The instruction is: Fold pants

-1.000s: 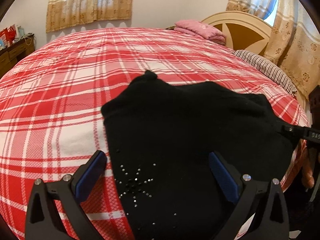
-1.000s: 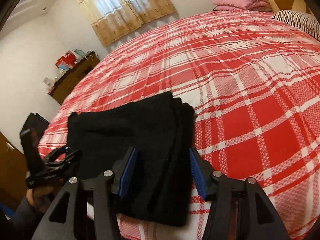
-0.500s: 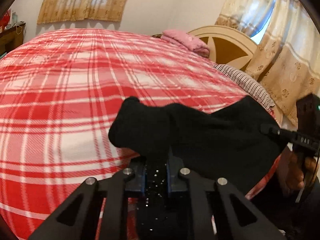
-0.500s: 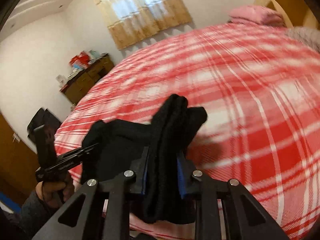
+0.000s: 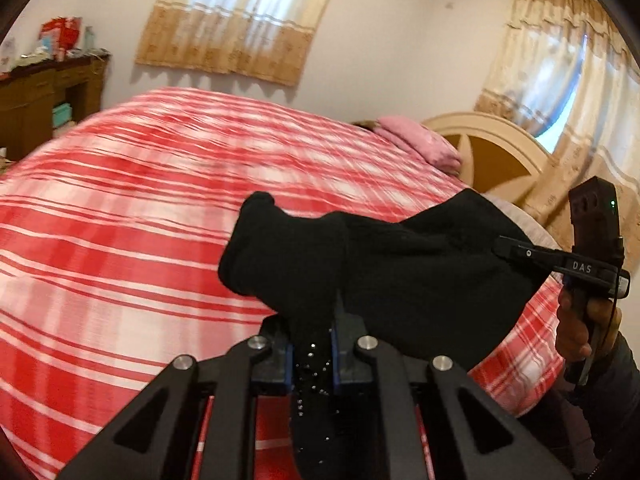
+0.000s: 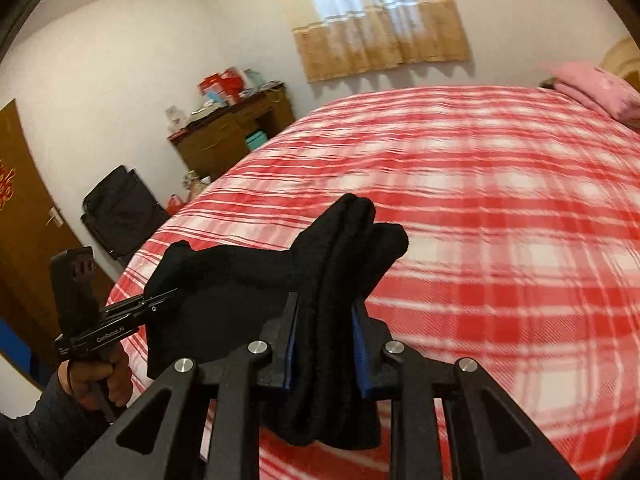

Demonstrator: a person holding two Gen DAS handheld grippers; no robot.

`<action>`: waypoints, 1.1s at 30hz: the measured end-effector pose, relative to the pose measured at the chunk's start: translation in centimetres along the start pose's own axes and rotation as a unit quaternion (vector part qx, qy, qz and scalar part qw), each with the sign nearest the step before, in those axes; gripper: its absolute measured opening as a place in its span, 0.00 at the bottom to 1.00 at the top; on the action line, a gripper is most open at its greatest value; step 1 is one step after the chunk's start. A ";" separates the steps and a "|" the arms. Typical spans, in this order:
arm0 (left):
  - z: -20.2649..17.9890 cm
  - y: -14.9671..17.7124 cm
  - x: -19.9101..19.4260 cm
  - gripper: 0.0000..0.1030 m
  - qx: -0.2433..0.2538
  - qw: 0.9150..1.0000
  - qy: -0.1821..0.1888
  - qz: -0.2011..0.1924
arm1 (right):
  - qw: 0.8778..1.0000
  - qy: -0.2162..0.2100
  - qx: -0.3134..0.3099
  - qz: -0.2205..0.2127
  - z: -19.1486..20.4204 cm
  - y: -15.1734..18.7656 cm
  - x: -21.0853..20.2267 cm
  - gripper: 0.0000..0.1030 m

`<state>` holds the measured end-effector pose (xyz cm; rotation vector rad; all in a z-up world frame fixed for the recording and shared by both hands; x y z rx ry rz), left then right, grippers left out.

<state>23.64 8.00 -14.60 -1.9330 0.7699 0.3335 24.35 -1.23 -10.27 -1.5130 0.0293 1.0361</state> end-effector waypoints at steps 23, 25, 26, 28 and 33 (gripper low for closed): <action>13.4 -4.0 -2.0 0.13 -0.028 0.988 -0.143 -0.044 | 0.997 -0.070 -0.019 0.032 6.8 -4.7 19.0 0.23; 14.1 -3.5 -1.2 0.13 -0.025 0.987 -0.158 -0.033 | 0.997 -0.067 -0.013 0.044 6.2 -3.9 19.9 0.23; 14.4 -3.2 -0.9 0.15 -0.024 0.986 -0.164 -0.031 | 0.996 -0.066 -0.006 0.052 5.8 -3.4 20.5 0.23; 14.9 -2.7 -0.4 0.21 -0.024 0.983 -0.179 -0.027 | 0.996 -0.063 0.005 0.065 4.9 -2.7 21.2 0.24; 16.0 -1.9 0.0 0.53 -0.021 0.977 -0.211 -0.022 | 0.995 -0.050 0.031 0.085 2.8 -1.6 22.5 0.34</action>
Point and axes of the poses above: each gripper's, at about its wrist camera, not at the fingertips, and x roughly the way its jaws point, z to its left, y to its underside, the point moved 9 cm from there along x, roughly the way its jaws point, and after that the axes turned 11 degrees about -x, right-handed, at the moved point
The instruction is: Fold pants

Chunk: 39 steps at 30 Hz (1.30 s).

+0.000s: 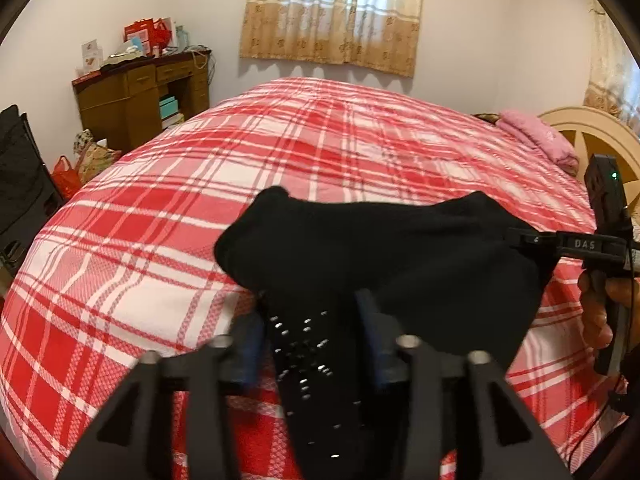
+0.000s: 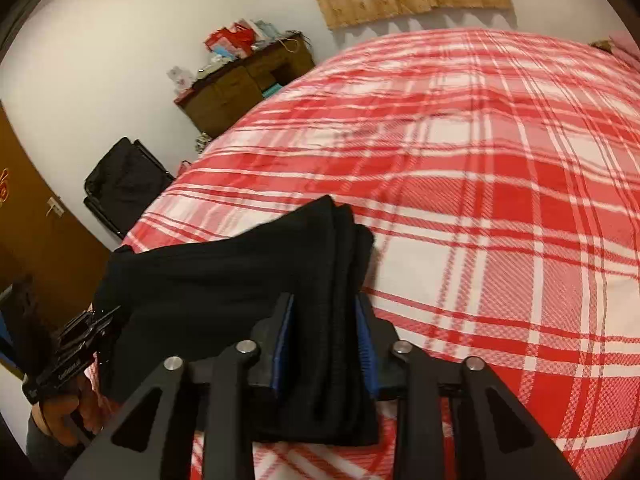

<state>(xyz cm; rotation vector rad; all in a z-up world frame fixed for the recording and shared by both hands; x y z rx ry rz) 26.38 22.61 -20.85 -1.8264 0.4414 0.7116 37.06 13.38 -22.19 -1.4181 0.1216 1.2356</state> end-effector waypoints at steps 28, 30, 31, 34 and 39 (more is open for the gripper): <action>-5.7 -0.4 -13.7 0.91 -0.011 0.995 0.017 -0.101 | 0.977 0.175 -0.031 -0.118 0.7 8.6 -27.1 0.66; -6.8 -0.2 -14.8 0.92 0.001 0.994 0.023 -0.107 | 0.974 0.184 -0.039 -0.128 1.3 9.0 -28.5 0.67; -7.2 -0.1 -15.4 0.94 0.008 0.993 0.026 -0.112 | 0.972 0.188 -0.040 -0.136 1.6 9.2 -29.1 0.67; -8.0 0.1 -16.7 0.98 0.019 0.992 0.030 -0.124 | 0.967 0.202 -0.056 -0.148 2.6 9.0 -30.6 0.67; -8.9 0.4 -18.1 0.99 0.032 0.990 0.030 -0.138 | 0.965 0.195 -0.053 -0.170 3.2 8.7 -31.9 0.68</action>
Point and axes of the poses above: each gripper's, at about its wrist camera, not at the fingertips, and x roughly the way its jaws point, z to its left, y to its underside, the point moved 9 cm from there along x, roughly the way its jaws point, and after that the axes turned 11 degrees about -x, right-handed, at the moved point
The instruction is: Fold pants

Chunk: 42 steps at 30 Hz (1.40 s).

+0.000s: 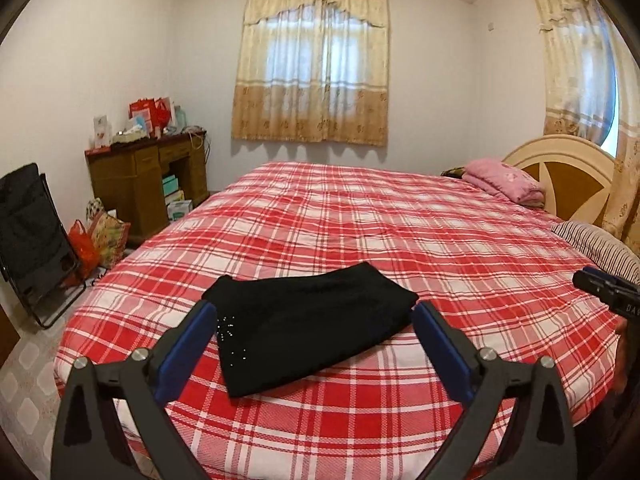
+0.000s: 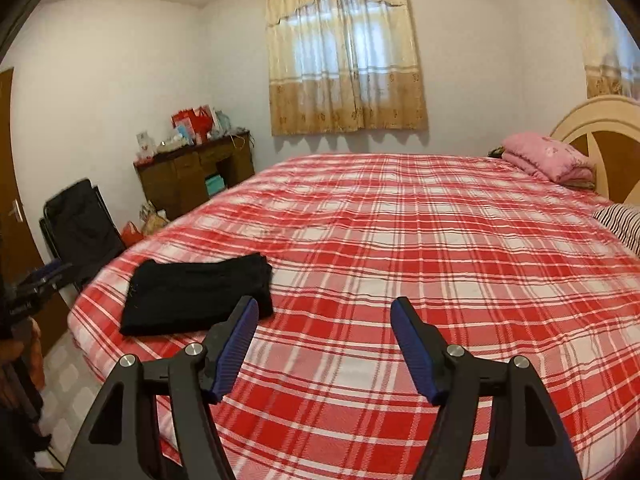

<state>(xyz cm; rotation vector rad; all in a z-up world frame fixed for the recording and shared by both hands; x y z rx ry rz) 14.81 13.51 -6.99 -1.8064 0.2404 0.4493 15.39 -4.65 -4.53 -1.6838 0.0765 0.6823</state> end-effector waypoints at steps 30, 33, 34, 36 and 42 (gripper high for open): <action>-0.8 1.1 -0.3 1.00 0.008 1.000 0.000 0.000 | 1.000 0.000 -0.014 -0.010 0.8 -0.3 -1.4 0.69; -0.8 1.0 -0.2 1.00 0.009 1.000 -0.006 -0.001 | 1.000 0.001 -0.016 -0.012 0.8 -0.4 -1.4 0.69; -0.8 1.0 -0.3 1.00 0.009 1.000 -0.008 -0.002 | 1.000 0.001 -0.016 -0.013 0.8 -0.4 -1.4 0.69; -0.8 1.0 -0.2 1.00 0.010 1.000 -0.003 0.001 | 1.000 0.002 -0.018 -0.013 0.8 -0.5 -1.4 0.69; -0.7 0.7 -0.4 1.00 -0.006 1.000 0.001 -0.001 | 0.999 0.005 -0.031 -0.013 1.3 -0.4 -1.2 0.69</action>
Point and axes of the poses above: each gripper's, at about its wrist camera, not at the fingertips, and x roughly the way its jaws point, z to its left, y to its underside, the point moved 9 cm from there along x, roughly the way its jaws point, and after that the axes turned 11 degrees about -x, right-handed, at the moved point
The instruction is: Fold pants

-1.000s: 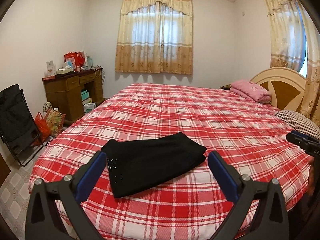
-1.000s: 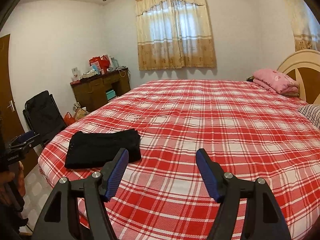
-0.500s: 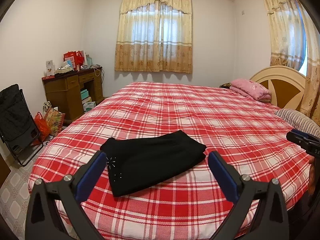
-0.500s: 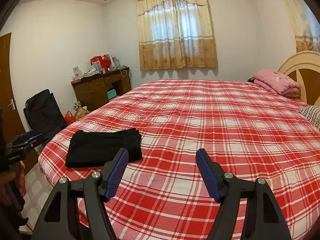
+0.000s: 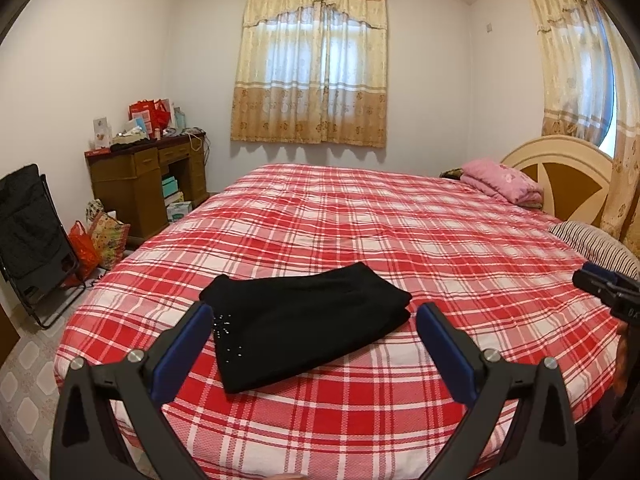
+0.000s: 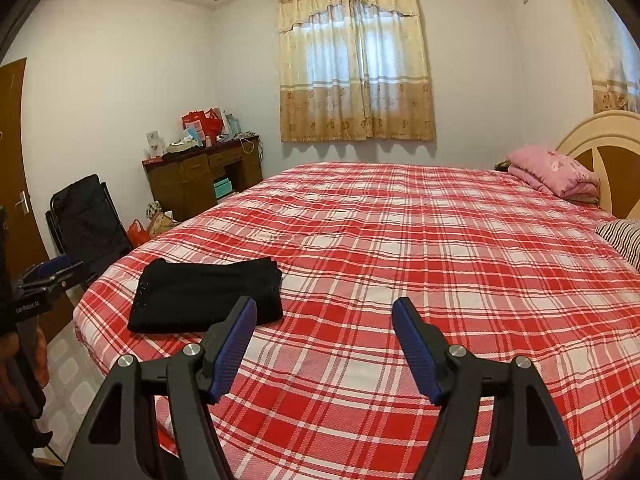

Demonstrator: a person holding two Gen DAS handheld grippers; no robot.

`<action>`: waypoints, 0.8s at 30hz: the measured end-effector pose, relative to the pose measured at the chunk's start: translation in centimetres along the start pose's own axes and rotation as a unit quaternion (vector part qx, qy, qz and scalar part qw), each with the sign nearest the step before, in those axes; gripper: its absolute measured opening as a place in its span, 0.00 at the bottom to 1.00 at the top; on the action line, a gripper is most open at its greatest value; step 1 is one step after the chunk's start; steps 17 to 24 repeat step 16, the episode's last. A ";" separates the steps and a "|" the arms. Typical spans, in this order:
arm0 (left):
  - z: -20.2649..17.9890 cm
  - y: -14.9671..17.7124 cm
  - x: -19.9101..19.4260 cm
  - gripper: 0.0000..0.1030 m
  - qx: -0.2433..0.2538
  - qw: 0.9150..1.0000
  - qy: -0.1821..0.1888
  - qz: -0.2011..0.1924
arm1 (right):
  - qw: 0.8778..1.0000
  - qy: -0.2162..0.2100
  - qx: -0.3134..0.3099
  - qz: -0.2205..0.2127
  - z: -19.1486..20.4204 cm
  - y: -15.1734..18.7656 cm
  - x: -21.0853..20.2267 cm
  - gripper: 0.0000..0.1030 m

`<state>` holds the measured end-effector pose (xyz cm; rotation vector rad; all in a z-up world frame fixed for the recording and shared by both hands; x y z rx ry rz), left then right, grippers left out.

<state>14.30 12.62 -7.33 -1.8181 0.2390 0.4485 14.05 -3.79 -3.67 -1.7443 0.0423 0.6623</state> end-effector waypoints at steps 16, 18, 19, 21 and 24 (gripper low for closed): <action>0.6 -0.1 0.1 1.00 0.003 1.000 -0.017 -0.007 | 1.000 -0.004 -0.010 0.004 0.9 0.3 0.4 0.69; 0.6 -0.1 0.1 1.00 0.003 1.000 -0.017 -0.007 | 1.000 -0.004 -0.010 0.004 0.9 0.3 0.4 0.69; 0.6 -0.1 0.1 1.00 0.003 1.000 -0.017 -0.007 | 1.000 -0.004 -0.010 0.004 0.9 0.3 0.4 0.69; 0.6 -0.1 0.1 1.00 0.003 1.000 -0.017 -0.007 | 1.000 -0.004 -0.010 0.004 0.9 0.3 0.4 0.69; 0.6 -0.1 0.1 1.00 0.003 1.000 -0.017 -0.007 | 1.000 -0.004 -0.010 0.004 0.9 0.3 0.4 0.69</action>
Point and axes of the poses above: each gripper's, at about its wrist camera, not at the fingertips, and x roughly the way its jaws point, z to its left, y to its underside, the point moved 9 cm from there along x, roughly the way its jaws point, and after that the axes turned 11 degrees about -x, right-handed, at the moved point
